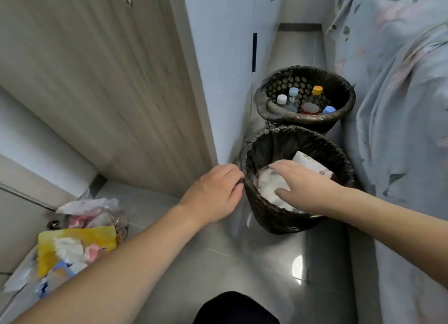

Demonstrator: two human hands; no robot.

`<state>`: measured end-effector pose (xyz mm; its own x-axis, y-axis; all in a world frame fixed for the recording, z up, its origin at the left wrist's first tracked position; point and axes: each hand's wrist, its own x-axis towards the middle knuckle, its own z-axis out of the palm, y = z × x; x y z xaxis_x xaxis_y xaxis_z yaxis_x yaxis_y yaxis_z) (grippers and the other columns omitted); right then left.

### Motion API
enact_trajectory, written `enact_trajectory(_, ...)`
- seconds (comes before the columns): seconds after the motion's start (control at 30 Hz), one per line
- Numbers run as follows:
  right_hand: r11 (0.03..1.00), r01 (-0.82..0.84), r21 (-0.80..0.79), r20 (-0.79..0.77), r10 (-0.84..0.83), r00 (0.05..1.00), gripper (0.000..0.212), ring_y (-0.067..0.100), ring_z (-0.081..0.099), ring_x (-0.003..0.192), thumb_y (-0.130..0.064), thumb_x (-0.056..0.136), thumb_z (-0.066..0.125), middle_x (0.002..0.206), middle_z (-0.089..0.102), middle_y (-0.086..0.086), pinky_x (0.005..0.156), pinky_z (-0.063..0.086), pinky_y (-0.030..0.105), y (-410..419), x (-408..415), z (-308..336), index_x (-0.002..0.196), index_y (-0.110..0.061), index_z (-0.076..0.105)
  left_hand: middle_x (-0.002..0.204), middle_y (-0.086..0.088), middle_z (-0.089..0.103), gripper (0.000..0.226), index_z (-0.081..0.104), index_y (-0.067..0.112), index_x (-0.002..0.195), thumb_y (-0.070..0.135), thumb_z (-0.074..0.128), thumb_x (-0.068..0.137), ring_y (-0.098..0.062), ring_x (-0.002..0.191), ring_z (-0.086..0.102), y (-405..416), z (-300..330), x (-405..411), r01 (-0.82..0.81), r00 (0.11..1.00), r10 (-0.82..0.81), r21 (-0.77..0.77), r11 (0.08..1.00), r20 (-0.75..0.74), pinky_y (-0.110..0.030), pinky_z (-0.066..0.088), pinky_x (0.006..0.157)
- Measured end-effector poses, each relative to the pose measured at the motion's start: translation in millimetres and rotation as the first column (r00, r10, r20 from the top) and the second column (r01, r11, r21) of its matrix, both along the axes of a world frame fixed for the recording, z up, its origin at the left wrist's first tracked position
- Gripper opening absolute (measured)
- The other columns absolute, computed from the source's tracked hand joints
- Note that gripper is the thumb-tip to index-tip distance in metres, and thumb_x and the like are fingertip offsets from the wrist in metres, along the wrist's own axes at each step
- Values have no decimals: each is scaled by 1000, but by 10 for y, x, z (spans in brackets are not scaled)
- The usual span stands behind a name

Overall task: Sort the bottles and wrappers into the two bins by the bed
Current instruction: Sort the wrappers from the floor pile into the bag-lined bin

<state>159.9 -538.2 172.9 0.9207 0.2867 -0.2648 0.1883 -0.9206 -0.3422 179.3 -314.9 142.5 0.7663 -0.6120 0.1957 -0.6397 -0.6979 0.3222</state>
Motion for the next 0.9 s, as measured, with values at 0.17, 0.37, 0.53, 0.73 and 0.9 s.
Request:
enact_trajectory(0.17, 994, -105, 11, 42, 105, 994, 56, 21, 31, 138, -21, 93, 53, 150, 33, 6, 108, 16, 19, 795, -188, -40, 144, -6, 35, 114, -7, 61, 42, 62, 8, 110, 38, 37, 91, -27, 103, 58, 909, -1, -134, -60, 996, 67, 122, 991, -54, -36, 48, 92)
enact_trajectory(0.37, 969, -247, 20, -53, 248, 967, 49, 30, 38, 132, -23, 93, 50, 143, 37, 11, 109, 34, 38, 1958, -95, -227, 138, -6, 38, 118, -9, 60, 46, 60, 8, 115, 41, 38, 92, -28, 110, 57, 2154, -337, -319, -300, 936, 326, 184, 936, -131, -32, 41, 95)
enact_trajectory(0.53, 923, -384, 36, -120, 386, 915, 52, 28, 32, 137, -25, 95, 47, 148, 32, 7, 111, 33, 39, 3040, -25, -503, 143, -11, 33, 124, -8, 58, 34, 58, 8, 123, 28, 50, 96, -27, 119, 52, 3169, -859, -753, -603, 751, 615, 129, 787, -240, -35, 40, 99)
enact_trajectory(0.73, 845, -525, 101, -127, 534, 836, 49, 26, 38, 133, -23, 94, 49, 144, 38, 6, 109, 32, 31, 4186, -169, -905, 141, -13, 38, 115, -10, 59, 33, 58, 9, 112, 22, 49, 83, -31, 106, 53, 4197, -1374, -1546, -908, 417, 903, -8, 419, -101, -42, 46, 91)
enact_trajectory(0.9, 779, -622, 81, -176, 625, 760, 59, 24, 35, 135, -20, 92, 52, 148, 35, 7, 111, 30, 31, 4704, -411, -1308, 147, -11, 33, 119, -20, 56, 40, 58, 2, 118, 3, 64, 79, -41, 112, 50, 4607, -1892, -2157, -1000, 1, 968, -21, -5, -251, -45, 42, 96)
